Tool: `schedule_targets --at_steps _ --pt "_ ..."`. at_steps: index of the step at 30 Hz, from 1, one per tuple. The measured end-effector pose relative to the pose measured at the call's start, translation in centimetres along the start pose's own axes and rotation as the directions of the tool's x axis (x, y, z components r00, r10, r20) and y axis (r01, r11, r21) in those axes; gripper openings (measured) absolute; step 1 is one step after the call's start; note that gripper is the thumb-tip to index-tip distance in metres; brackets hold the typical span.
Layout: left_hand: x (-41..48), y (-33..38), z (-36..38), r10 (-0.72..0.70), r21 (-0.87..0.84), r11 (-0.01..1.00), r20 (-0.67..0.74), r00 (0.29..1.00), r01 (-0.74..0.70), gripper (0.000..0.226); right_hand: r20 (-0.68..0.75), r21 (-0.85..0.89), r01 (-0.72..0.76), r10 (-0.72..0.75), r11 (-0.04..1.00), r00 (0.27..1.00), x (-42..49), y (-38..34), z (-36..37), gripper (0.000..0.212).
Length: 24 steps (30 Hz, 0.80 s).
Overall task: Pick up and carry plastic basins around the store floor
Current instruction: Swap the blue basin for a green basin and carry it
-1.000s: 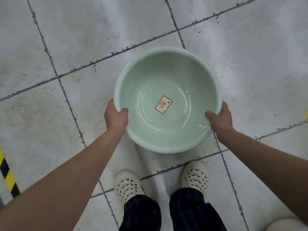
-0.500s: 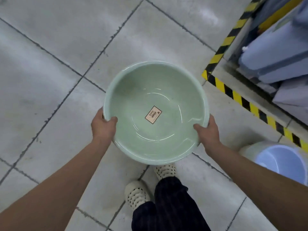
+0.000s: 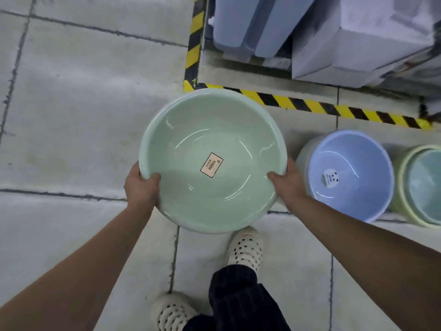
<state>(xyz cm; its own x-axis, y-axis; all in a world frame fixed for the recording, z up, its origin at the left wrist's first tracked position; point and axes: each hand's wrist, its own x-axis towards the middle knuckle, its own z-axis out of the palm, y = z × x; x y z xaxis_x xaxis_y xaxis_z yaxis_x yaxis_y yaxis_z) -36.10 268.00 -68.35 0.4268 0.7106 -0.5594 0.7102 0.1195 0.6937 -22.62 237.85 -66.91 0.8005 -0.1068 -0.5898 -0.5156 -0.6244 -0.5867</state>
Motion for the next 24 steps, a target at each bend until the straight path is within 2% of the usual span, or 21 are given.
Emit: schedule_targets --at_steps 5,9,12,18,21,24 --pt "1.6 -2.1 2.8 -0.004 0.050 0.999 -0.007 1.000 0.005 0.041 0.030 0.049 -0.052 0.050 0.997 0.998 2.7 3.0 1.2 0.059" --pt "2.9 -3.6 3.8 -0.001 0.100 0.995 -0.004 1.000 0.001 0.041 0.060 0.022 -0.073 0.071 0.997 0.996 3.6 4.5 2.4 0.060" --pt "3.1 -4.1 4.3 0.006 0.094 0.995 0.020 1.000 -0.008 0.042 0.013 0.077 -0.083 0.082 0.994 0.997 4.0 5.4 3.2 0.062" --pt "3.8 -4.4 4.0 -0.049 0.075 0.996 0.114 0.992 0.041 0.049 -0.011 0.058 -0.069 0.070 0.996 0.997 4.7 6.0 4.0 0.064" --pt "4.0 -3.6 3.3 -0.074 0.120 0.992 0.211 0.975 0.049 0.054 0.043 -0.014 -0.076 0.076 0.997 0.996 4.4 5.8 3.1 0.061" --pt "3.0 -1.4 2.1 -0.034 0.117 0.993 0.293 0.956 -0.001 0.062 0.096 -0.010 -0.026 0.027 1.000 0.995 2.7 5.0 1.1 0.055"
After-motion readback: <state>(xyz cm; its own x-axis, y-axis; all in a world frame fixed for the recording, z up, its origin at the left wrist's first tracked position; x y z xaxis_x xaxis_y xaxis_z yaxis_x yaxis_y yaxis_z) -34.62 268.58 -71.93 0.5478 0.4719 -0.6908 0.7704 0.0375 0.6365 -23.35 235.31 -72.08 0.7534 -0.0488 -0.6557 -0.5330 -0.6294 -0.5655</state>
